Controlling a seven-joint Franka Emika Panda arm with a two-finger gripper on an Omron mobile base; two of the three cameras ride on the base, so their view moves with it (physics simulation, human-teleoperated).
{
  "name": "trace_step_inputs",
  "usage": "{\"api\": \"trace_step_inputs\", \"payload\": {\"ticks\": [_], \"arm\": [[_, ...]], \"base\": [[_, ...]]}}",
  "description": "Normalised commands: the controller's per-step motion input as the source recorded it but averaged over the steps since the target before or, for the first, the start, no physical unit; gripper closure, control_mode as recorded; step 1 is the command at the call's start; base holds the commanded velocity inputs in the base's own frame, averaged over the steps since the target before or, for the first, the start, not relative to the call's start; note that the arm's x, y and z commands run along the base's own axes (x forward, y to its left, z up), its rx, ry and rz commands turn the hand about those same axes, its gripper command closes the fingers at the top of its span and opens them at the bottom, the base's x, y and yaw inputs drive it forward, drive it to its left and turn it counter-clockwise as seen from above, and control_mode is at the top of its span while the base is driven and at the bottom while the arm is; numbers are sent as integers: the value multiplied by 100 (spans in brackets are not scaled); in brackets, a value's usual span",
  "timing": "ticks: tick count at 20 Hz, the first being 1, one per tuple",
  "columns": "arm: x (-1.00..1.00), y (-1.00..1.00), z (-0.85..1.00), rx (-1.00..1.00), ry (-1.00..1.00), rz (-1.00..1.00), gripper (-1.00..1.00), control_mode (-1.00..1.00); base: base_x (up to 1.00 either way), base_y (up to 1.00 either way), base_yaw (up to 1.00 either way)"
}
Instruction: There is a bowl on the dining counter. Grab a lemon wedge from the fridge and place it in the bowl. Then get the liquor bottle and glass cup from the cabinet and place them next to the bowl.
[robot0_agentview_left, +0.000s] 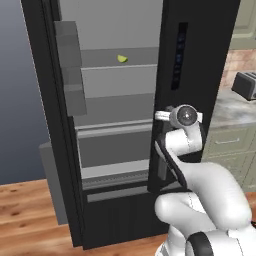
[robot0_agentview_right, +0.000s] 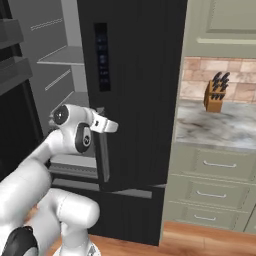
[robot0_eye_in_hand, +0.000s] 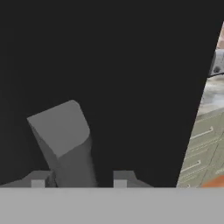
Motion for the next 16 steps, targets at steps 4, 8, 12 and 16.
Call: {"api": "trace_step_inputs", "payload": {"ticks": [4, 8, 12, 16], "arm": [[-100, -100, 12, 0, 0, -14, 100, -100], [-99, -100, 24, 3, 0, -13, 100, -100], [-80, -50, 43, 3, 0, -10, -100, -100], [-90, 5, 87, 8, 0, -1, -100, -100]], "base": [[0, 0, 0], [0, 0, 0], [0, 0, 0], [0, 0, 0]]}}
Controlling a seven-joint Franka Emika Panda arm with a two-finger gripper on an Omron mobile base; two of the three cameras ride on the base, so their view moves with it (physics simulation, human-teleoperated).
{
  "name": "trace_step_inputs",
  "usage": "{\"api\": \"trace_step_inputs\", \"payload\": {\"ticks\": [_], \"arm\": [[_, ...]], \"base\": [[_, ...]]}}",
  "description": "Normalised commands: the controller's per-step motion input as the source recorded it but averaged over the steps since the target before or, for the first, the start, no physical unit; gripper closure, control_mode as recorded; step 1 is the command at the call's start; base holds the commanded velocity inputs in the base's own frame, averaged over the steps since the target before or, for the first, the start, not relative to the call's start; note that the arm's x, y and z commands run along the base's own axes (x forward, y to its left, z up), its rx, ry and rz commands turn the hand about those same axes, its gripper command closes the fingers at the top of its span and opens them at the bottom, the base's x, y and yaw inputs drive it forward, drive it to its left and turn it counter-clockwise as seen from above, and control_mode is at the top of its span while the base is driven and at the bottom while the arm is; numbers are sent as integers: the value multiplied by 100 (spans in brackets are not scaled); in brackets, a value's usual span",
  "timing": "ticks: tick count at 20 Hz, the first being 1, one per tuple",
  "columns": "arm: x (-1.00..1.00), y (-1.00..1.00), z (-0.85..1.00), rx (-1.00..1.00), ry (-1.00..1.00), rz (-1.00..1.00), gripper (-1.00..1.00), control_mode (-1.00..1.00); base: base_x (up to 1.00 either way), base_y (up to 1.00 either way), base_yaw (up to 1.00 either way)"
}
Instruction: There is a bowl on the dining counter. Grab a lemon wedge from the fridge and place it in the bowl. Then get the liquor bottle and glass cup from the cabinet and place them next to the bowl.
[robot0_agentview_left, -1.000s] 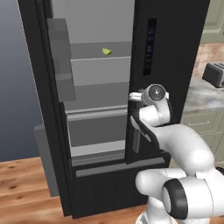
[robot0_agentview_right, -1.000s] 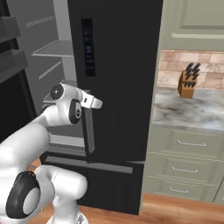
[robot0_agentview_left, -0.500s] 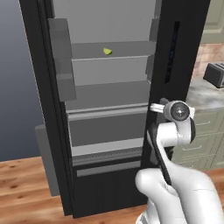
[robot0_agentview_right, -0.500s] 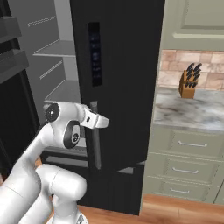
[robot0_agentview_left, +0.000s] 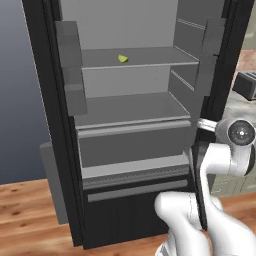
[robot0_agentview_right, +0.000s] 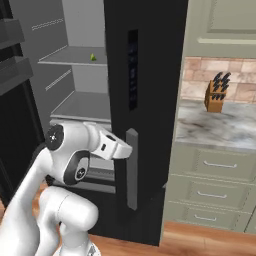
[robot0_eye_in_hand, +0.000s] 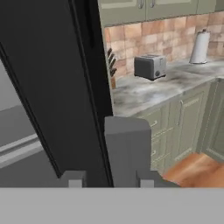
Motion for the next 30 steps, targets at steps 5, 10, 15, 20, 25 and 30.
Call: {"api": "trace_step_inputs", "payload": {"ticks": [5, 10, 15, 20, 25, 30], "arm": [[-100, 43, 100, 5, 0, 0, -100, -100], [-84, 89, 80, 0, 6, 0, -100, -100], [28, 76, 32, 0, 3, 0, -100, -100], [99, 29, 2, 0, 0, -1, -100, -100], [98, 14, 0, -1, 0, -5, -100, -100], [92, 0, 0, -4, 0, -11, -100, -100]], "base": [[0, 0, 0], [0, 0, 0], [0, 0, 0], [0, 0, 0], [0, 0, 0], [0, 0, 0]]}}
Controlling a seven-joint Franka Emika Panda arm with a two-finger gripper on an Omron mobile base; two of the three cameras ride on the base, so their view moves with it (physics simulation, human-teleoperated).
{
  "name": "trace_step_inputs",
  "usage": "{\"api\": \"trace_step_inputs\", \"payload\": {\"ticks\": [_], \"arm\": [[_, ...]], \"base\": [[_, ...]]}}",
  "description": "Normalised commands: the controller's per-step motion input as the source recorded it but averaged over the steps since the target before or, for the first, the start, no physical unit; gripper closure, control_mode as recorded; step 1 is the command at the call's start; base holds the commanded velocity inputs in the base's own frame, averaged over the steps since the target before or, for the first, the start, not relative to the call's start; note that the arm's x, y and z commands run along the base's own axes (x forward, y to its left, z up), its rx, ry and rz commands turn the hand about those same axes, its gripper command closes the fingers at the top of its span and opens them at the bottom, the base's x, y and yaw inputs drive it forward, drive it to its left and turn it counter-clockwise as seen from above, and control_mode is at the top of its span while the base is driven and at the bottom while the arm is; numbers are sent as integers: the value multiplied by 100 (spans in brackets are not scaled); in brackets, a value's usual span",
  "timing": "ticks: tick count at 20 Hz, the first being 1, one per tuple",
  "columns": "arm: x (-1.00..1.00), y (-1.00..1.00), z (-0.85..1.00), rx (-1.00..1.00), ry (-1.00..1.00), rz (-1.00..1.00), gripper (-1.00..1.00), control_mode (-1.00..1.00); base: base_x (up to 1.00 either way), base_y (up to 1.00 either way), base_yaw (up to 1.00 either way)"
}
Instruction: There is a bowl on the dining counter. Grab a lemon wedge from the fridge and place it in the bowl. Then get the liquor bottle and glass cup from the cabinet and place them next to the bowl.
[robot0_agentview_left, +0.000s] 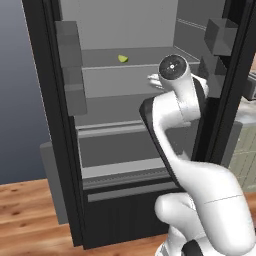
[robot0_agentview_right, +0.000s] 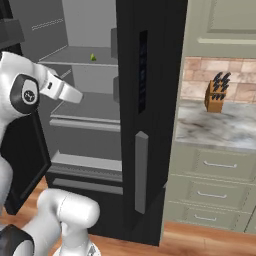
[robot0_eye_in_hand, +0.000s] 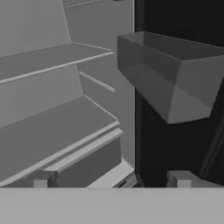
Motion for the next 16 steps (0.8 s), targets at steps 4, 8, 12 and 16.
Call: {"api": "trace_step_inputs", "payload": {"ticks": [4, 8, 12, 16], "arm": [[79, -5, 0, -8, 0, -19, -100, -100], [79, -14, 0, -7, 0, -19, -100, -100], [69, -43, 0, -5, 0, -20, -100, -100], [58, -61, 0, -3, 0, -19, -100, -100]], "base": [[0, 0, 0], [0, 0, 0], [0, 0, 0], [0, 0, 0]]}}
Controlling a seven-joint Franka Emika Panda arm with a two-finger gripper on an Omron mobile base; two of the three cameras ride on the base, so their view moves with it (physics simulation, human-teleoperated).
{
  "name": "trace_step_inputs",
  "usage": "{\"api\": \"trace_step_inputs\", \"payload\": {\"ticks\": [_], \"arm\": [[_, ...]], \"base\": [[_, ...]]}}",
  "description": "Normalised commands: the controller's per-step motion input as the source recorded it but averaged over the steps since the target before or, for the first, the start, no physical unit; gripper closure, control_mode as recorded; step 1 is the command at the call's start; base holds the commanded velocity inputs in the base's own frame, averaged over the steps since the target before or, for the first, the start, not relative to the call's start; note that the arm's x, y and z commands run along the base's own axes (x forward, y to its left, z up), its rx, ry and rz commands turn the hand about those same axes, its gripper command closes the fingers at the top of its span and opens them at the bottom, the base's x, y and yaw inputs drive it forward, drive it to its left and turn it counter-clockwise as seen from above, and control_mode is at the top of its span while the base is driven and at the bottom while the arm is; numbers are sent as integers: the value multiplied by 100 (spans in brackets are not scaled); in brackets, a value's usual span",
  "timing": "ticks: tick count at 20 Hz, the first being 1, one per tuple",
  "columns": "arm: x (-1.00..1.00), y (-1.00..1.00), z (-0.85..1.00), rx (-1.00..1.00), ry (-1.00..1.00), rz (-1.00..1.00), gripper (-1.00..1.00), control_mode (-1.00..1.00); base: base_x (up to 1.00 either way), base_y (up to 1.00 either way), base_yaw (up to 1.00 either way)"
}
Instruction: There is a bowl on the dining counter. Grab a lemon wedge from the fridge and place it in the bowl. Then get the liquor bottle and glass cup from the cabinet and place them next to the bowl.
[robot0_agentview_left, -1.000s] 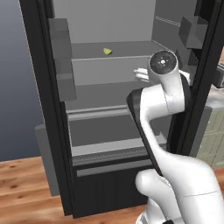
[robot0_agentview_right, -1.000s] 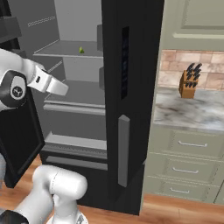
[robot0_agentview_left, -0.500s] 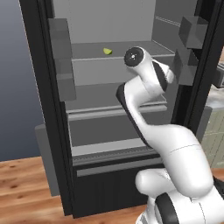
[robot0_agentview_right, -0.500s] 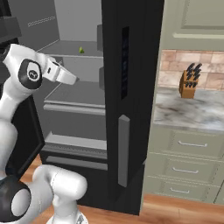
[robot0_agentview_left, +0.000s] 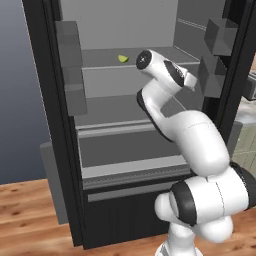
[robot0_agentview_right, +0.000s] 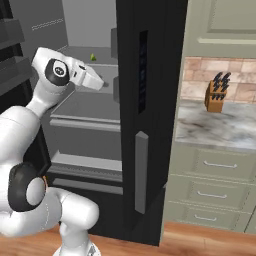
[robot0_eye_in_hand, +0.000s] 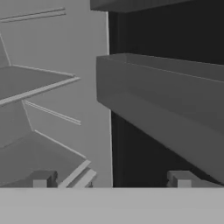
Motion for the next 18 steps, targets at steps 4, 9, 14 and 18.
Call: {"api": "trace_step_inputs", "payload": {"ticks": [4, 9, 14, 18], "arm": [[51, -52, 0, -2, 0, -16, -100, -100], [27, -56, 0, -1, 0, -15, -100, -100], [6, -68, 0, -1, 0, -16, -100, -100], [0, -86, 0, 0, 0, -17, -100, -100]], "base": [[0, 0, 0], [0, 0, 0], [0, 0, 0], [0, 0, 0]]}}
